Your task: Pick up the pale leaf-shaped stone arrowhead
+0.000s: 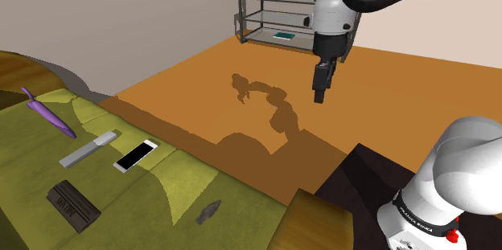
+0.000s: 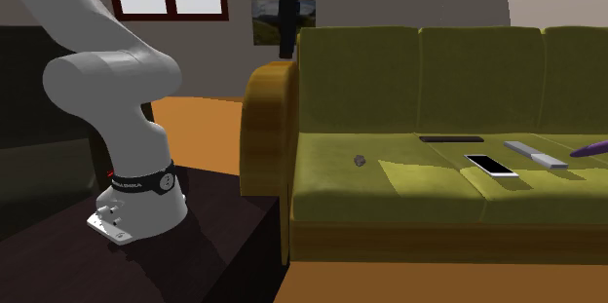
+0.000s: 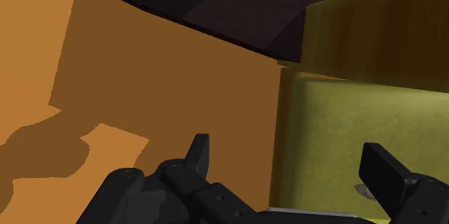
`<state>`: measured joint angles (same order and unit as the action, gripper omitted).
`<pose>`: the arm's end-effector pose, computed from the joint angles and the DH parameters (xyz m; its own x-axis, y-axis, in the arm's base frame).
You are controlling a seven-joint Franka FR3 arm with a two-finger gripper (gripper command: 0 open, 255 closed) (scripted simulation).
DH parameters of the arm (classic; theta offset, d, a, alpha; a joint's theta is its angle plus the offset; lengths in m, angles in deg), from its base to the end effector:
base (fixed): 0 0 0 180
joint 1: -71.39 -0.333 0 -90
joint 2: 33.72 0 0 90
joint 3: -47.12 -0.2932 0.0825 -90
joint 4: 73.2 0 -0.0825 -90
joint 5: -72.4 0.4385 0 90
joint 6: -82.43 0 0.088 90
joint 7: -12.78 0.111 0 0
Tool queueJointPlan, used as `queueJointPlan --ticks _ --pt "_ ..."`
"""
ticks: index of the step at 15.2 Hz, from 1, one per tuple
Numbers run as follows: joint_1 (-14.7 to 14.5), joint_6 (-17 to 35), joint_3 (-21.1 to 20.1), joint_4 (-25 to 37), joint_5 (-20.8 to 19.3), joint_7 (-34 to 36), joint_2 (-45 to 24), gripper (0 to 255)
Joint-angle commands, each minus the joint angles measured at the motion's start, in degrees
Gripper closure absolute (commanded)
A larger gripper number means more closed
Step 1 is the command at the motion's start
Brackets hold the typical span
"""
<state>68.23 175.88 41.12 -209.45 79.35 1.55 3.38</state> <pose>0.4049 0.0806 0.5077 0.9450 0.3147 -0.0888 0.3087 -0.9482 -0.0753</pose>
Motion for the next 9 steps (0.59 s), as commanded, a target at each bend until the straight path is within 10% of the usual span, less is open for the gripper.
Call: queueJointPlan --ticks 1,9 --pt "-1.0 3.6 -0.6 -0.3 -0.1 -2.0 -3.1 0" --pt "-5.0 16.5 -4.8 1.2 -0.2 -7.7 -16.8 0"
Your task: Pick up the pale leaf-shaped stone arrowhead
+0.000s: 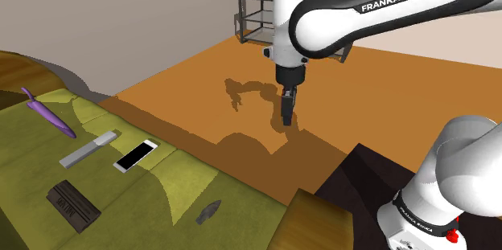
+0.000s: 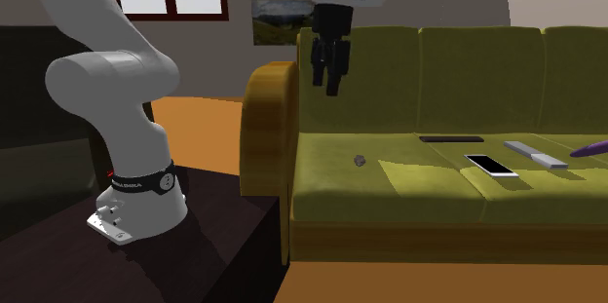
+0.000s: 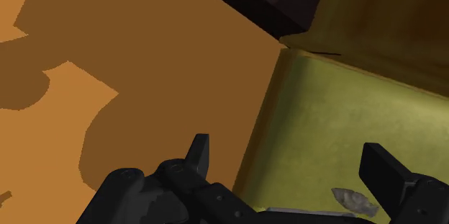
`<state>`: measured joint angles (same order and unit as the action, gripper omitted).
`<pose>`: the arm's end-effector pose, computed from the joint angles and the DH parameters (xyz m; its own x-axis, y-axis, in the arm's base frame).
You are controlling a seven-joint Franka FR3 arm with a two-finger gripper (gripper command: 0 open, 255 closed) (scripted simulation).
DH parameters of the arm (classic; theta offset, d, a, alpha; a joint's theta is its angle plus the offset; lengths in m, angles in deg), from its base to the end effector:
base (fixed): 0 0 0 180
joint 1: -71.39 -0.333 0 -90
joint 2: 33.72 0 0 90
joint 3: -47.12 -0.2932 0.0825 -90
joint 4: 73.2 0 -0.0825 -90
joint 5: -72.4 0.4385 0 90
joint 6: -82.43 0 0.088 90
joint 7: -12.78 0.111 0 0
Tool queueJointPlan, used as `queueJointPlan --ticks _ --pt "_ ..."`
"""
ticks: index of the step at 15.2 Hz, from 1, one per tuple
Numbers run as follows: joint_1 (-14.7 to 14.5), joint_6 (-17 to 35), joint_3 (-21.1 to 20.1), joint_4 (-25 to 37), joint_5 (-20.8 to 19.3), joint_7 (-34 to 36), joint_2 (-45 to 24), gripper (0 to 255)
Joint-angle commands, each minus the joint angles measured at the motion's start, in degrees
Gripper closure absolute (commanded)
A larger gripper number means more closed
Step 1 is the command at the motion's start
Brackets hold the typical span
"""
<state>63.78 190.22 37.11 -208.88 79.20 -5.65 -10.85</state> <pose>0.4520 0.1528 0.4201 0.8376 0.5412 -0.0744 0.5371 -0.8407 -0.0686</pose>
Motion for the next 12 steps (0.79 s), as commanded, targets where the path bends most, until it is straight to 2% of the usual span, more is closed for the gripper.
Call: queueJointPlan --ticks 1,7,12 --pt "-1.0 3.6 -1.3 1.0 -0.2 -1.1 -4.4 0" --pt "-3.6 11.5 -4.7 4.5 -2.2 -4.0 -15.5 0" --pt "-5.8 16.9 -7.3 8.6 -5.5 -5.5 -24.9 0"
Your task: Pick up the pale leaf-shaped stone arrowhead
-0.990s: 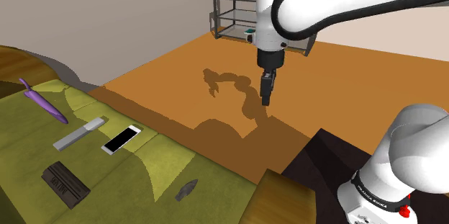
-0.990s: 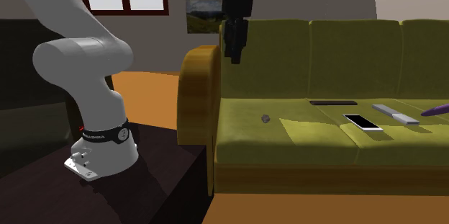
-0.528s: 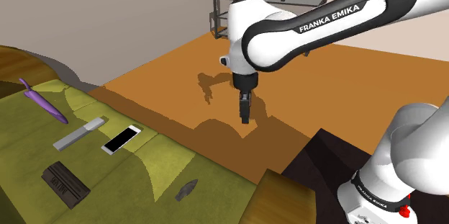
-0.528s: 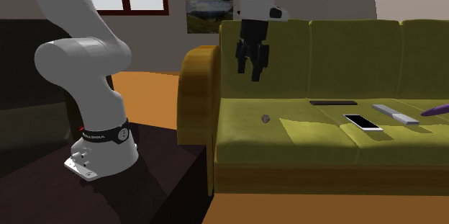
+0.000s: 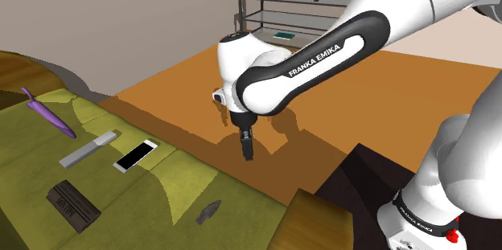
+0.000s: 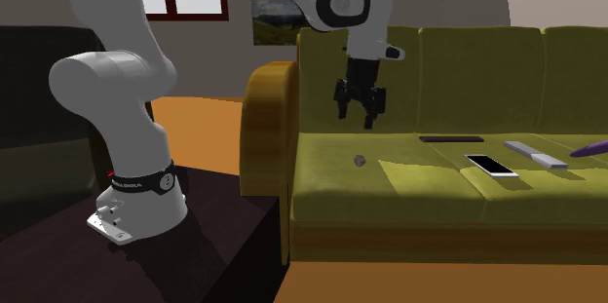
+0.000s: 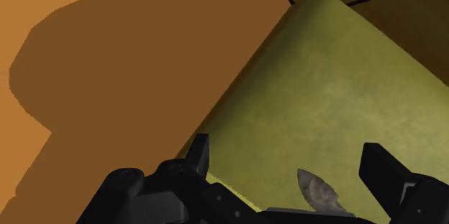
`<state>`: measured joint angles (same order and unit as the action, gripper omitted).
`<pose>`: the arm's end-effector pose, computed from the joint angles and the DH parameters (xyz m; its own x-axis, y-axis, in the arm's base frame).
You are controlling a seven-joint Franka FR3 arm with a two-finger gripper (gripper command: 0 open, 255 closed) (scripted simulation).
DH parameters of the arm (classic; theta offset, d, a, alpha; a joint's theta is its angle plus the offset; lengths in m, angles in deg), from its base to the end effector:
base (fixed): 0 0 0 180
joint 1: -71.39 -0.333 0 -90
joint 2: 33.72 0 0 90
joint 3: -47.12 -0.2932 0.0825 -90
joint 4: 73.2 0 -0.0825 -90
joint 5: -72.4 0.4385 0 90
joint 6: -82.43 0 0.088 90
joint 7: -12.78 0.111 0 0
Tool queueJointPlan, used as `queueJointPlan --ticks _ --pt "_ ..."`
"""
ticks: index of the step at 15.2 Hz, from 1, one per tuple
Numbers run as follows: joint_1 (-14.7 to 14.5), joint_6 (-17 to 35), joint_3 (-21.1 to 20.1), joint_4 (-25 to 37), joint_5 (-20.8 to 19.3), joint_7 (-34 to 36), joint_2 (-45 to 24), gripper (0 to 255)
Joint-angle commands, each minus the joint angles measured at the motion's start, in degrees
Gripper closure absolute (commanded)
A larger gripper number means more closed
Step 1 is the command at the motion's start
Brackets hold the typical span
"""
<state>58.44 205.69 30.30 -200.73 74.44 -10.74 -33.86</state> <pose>0.4853 0.2794 0.3060 0.6118 0.7888 -0.0591 0.7868 -0.6145 -0.0572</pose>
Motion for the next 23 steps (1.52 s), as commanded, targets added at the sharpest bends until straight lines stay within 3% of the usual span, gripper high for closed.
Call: queueJointPlan --ticks 1,16,23 --pt "-0.9 2.4 -0.9 1.4 -1.5 -0.6 -3.7 0" --pt "-11.9 10.7 -3.4 18.5 -16.2 -2.7 -30.5 0" --pt "-12.9 14.3 -2.1 18.8 -18.0 -1.6 -34.6 0"
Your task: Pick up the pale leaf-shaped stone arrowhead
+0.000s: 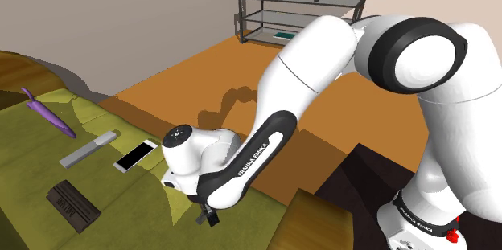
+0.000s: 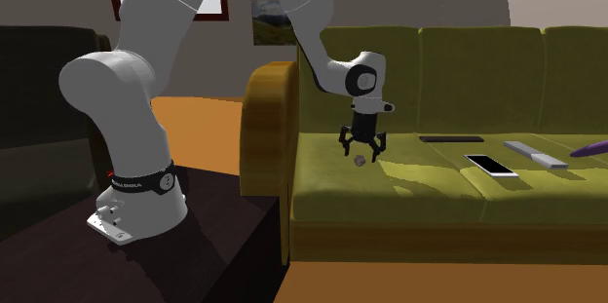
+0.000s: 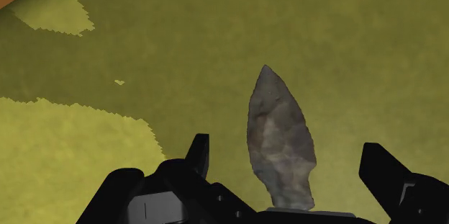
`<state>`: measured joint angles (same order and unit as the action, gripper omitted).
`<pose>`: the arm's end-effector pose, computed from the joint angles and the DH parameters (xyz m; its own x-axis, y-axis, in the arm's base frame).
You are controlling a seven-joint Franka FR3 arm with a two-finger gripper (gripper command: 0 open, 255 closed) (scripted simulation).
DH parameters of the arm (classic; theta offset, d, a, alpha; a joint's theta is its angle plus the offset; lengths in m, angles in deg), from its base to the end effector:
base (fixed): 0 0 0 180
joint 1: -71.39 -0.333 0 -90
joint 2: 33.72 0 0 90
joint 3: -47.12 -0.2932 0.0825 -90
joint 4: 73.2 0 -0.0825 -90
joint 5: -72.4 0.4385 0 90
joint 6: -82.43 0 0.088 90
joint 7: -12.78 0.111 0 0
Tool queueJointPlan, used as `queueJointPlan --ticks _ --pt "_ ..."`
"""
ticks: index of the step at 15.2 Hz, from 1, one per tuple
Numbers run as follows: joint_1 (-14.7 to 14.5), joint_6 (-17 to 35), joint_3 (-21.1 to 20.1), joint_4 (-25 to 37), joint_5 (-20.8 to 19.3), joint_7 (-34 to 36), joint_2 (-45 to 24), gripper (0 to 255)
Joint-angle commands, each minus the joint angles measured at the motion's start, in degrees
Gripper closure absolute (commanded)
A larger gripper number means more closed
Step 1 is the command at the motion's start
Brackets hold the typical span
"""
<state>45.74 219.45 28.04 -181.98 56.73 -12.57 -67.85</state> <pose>0.4591 0.4545 0.1298 0.1867 0.9814 -0.0458 0.9815 -0.1883 -0.0339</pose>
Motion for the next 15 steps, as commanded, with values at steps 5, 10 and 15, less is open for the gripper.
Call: queueJointPlan --ticks 5,10,15 --pt "-0.2 0.8 0.4 0.3 -0.4 0.2 -1.1 255" --pt "-0.2 1.3 0.4 -0.5 -0.5 0.3 -0.8 255" --pt "0.2 -0.7 -0.3 -0.2 0.3 -0.2 0.9 255"
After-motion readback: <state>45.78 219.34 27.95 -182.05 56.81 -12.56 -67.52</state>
